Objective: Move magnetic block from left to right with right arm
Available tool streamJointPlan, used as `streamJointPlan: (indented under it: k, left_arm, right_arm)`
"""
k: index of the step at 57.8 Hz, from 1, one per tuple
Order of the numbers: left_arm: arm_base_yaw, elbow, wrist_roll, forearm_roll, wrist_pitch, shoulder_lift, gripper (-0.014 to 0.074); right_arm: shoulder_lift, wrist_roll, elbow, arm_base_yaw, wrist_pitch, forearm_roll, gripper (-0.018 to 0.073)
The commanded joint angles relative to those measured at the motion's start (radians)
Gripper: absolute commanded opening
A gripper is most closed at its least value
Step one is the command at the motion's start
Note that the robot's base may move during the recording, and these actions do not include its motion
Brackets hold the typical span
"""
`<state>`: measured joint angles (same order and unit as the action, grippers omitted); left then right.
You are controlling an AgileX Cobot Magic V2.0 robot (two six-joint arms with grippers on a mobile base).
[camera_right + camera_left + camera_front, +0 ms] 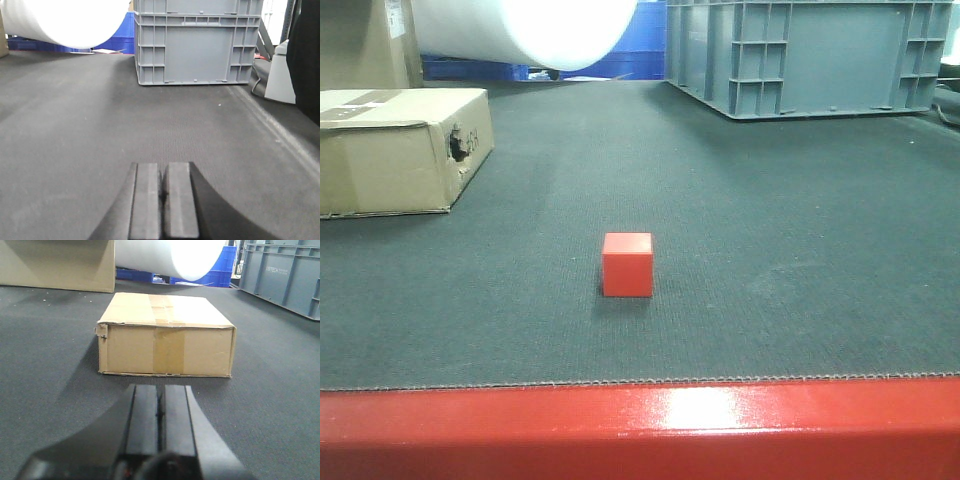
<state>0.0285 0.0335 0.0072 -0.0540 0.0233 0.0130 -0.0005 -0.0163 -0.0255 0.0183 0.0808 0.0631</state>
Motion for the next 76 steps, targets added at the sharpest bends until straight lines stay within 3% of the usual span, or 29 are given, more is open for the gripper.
streamJointPlan:
  k: [1, 11, 76]
  left_arm:
    - [-0.002, 0.007, -0.007, -0.003, -0.080, 0.009, -0.0126]
    - [-0.002, 0.007, -0.007, -0.003, -0.080, 0.009, -0.0126]
    - [-0.002, 0.007, -0.007, -0.003, -0.080, 0.009, -0.0126]
  right_arm:
    - [-0.033, 0.007, 0.010, -0.007, -0.102, -0.020, 0.0057]
    - [-0.031, 0.016, 0.059, -0.007, -0.190, -0.056, 0.0057]
    - [-0.031, 0.016, 0.056, -0.007, -0.179, -0.056, 0.0057]
